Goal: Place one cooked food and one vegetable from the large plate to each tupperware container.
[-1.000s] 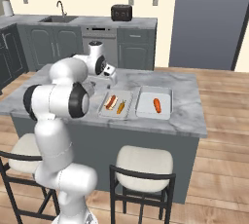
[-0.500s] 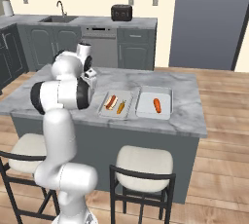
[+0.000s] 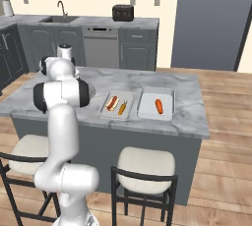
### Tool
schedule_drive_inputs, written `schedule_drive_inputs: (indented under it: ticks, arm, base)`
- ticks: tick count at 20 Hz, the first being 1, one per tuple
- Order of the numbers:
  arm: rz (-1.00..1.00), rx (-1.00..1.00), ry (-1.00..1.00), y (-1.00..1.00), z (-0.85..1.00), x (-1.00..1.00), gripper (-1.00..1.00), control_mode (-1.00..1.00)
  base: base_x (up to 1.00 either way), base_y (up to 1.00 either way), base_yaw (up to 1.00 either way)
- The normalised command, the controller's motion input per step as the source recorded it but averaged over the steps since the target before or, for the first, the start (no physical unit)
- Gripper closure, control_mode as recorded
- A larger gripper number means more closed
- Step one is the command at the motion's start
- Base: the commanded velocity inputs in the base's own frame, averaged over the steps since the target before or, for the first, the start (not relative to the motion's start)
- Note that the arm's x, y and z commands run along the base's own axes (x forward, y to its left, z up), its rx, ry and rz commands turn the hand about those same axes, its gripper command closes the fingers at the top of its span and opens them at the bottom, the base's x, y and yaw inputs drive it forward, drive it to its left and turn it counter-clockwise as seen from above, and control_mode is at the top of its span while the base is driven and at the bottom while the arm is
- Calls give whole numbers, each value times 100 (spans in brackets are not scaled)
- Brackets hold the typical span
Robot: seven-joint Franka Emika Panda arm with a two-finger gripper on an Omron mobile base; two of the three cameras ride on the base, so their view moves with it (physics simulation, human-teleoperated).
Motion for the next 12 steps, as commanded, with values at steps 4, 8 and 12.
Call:
schedule_drive_inputs:
  ticks: [4,8,12]
  arm:
    - [11,-4,-8,74,-3,43,-100,-100]
    - [4,-13,2,34,0,20,-100,-100]
    - [0,-12,0,5,-8,0,-100,-100]
  base:
    - [0,0,0]
    - [0,0,0]
    - [0,0,0]
